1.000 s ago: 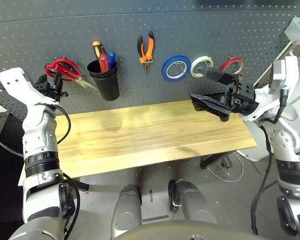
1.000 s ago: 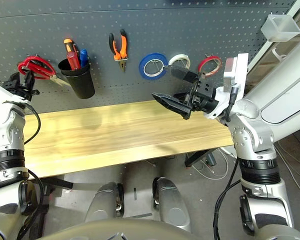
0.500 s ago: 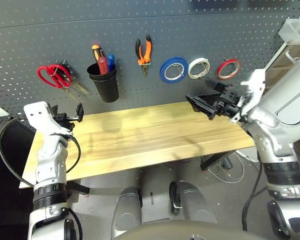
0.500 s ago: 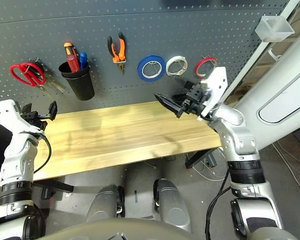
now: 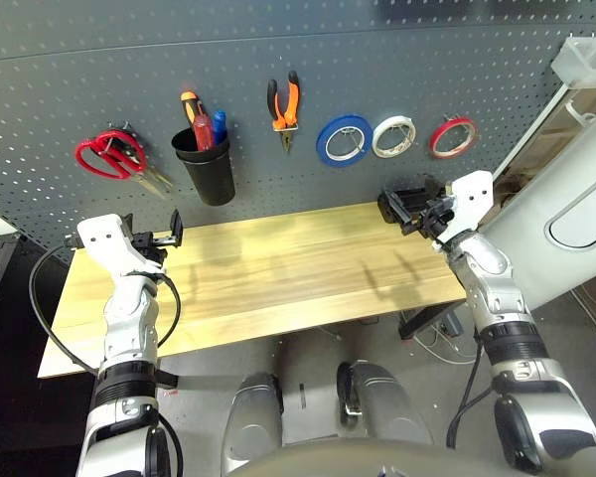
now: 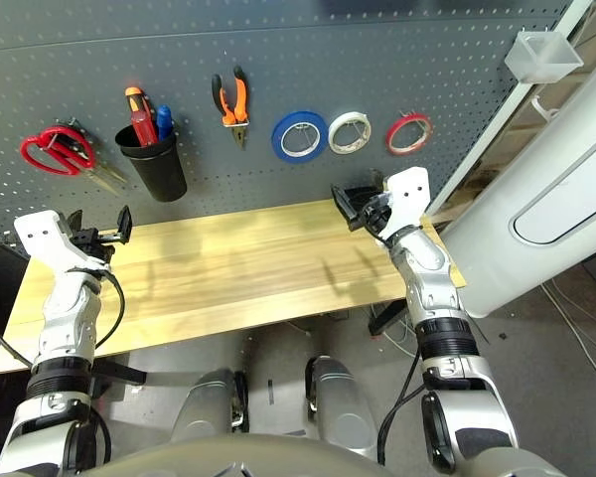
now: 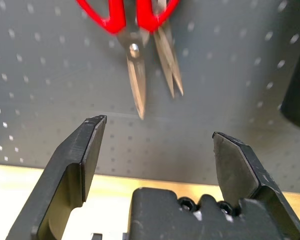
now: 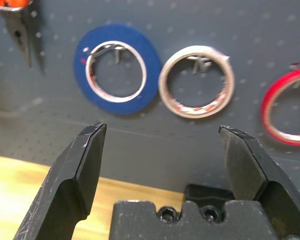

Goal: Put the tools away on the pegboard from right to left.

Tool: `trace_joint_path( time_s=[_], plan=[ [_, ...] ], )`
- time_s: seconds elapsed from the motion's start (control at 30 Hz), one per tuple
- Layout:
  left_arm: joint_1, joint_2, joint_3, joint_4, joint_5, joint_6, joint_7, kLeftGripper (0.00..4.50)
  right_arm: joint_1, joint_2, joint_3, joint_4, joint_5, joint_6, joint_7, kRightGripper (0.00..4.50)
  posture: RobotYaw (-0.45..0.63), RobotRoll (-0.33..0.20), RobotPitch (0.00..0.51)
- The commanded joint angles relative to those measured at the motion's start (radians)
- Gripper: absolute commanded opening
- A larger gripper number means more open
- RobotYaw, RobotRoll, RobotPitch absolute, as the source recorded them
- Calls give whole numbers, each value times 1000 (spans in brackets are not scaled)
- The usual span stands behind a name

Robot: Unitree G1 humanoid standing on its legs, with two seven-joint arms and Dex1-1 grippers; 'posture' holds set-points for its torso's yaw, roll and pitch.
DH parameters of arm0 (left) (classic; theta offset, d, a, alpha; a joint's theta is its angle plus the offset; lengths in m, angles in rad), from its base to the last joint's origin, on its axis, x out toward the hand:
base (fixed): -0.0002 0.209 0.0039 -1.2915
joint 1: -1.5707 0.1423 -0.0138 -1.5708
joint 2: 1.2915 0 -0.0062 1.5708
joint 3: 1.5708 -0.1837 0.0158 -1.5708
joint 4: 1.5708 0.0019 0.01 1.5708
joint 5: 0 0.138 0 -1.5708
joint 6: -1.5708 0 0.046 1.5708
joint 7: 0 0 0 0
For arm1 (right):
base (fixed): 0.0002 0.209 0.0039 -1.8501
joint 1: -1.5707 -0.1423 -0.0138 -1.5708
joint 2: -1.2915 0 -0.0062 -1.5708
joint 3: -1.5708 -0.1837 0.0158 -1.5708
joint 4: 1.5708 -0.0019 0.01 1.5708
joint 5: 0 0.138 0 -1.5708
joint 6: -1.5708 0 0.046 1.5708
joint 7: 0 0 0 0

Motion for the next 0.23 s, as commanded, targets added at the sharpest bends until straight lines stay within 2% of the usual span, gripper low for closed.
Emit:
trace_joint_path(
  time_s=[0.03, 0.23],
  plan=[
    [-12, -8, 0, 29, 25, -48, 45, 4474, 28, 0, -4, 15, 6, -33, 22, 4500, -34, 0, 72],
    [-31, 3, 10, 47, 28, -76, 84, 4474, 51, 11, -8, -17, 37, -13, 48, 4500, -24, 0, 59]
  ],
)
